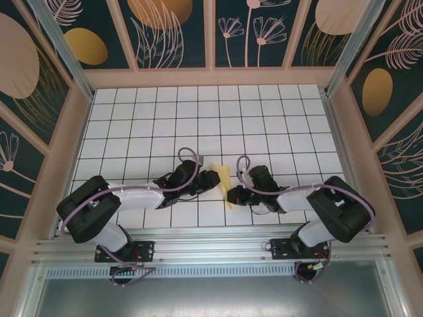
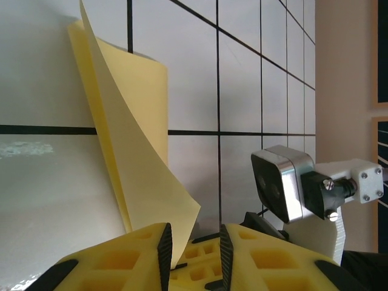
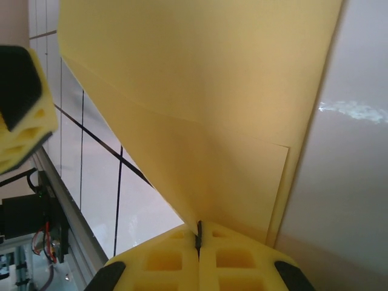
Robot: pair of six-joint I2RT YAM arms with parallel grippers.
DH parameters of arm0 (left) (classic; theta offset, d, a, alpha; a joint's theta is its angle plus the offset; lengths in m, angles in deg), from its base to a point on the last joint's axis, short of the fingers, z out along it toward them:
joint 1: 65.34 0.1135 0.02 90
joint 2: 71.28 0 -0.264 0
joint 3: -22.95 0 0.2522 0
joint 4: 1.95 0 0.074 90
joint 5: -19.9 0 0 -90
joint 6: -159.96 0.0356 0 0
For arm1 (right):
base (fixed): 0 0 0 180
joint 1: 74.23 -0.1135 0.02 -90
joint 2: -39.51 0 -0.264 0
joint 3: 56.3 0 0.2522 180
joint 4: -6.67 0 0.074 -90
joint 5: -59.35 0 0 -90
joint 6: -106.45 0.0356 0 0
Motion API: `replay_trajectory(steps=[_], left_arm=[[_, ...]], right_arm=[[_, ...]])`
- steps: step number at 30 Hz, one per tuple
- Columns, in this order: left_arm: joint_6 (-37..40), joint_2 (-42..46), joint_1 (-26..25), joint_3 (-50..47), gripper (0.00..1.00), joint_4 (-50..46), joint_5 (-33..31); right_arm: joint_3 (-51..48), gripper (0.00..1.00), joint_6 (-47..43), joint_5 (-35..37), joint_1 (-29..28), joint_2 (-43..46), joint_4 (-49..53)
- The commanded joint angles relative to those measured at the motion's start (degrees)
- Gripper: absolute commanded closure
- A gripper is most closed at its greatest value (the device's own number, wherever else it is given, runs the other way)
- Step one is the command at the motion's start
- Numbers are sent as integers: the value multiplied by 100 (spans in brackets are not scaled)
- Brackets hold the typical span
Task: Fold a paper plane with a square sheet of paper (pick it up from the middle)
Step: Perform the fifth fold on the wing at the bottom-center of the table.
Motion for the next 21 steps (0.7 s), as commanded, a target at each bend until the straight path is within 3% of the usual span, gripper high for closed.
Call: replay_trajectory(steps=[1,19,21], left_arm=[[57,-281,-49,189,71,382,264],[-55,-1374,-74,613,69,1138,463],[-39,-1464,-74,632,69,1175,501]], right_arm=[[-196,100,256,-347,133,-63,-512],[-456,100,313,-458,276,326,-727],[-440,96,288,-374,277,398,-603]])
